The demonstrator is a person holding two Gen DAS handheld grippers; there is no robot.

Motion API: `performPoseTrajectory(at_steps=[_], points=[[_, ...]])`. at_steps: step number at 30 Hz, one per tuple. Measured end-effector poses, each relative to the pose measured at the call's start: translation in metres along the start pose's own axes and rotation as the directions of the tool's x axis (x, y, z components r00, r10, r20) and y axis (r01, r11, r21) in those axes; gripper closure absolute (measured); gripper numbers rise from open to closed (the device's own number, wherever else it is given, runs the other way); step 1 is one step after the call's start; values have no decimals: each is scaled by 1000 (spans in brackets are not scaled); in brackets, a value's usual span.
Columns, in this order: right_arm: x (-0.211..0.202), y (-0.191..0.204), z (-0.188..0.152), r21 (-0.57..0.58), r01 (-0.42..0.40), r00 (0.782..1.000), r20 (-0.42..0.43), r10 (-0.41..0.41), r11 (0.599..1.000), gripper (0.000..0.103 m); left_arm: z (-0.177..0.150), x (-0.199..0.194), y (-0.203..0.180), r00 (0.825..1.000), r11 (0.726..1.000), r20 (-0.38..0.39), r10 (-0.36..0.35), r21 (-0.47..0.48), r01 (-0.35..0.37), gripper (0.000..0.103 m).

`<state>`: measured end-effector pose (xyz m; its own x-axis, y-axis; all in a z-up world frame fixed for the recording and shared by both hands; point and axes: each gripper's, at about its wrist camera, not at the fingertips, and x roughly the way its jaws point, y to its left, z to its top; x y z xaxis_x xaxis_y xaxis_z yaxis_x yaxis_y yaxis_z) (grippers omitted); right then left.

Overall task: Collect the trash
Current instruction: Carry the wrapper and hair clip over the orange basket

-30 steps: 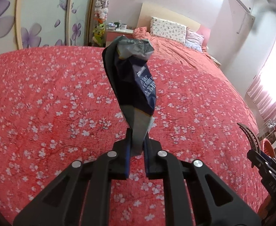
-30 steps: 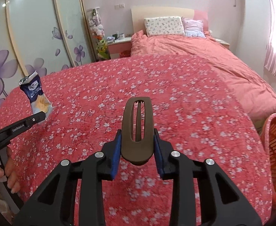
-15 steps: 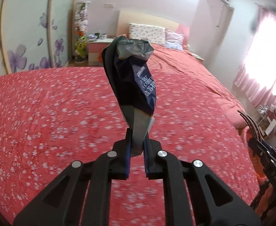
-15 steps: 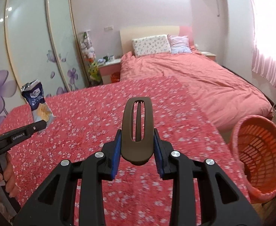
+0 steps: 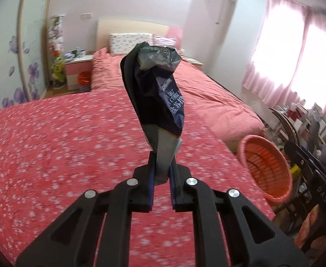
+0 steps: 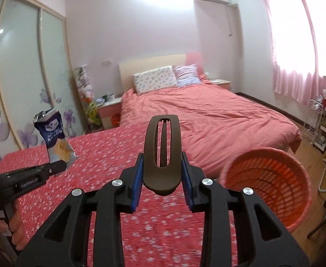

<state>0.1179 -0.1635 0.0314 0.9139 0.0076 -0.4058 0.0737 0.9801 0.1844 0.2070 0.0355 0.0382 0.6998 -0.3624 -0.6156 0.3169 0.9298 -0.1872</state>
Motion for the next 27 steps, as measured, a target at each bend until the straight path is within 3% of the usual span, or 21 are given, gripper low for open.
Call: performPoseTrajectory(at_steps=[6,14,27], points=[[-19,-34,2,46,75,996,50,-77,996,71,0,13,-49,996,995,-20,-90,43,91,91],[-38,-79,3,99,189,975,102,-199,977,71,-4,29,-114,979,975,-52,-197,98,201,91],[-30,-138,-9,190,282,953,60,-298,940,71,-21,83,-212,936,926,-160,-314,165,339,91]])
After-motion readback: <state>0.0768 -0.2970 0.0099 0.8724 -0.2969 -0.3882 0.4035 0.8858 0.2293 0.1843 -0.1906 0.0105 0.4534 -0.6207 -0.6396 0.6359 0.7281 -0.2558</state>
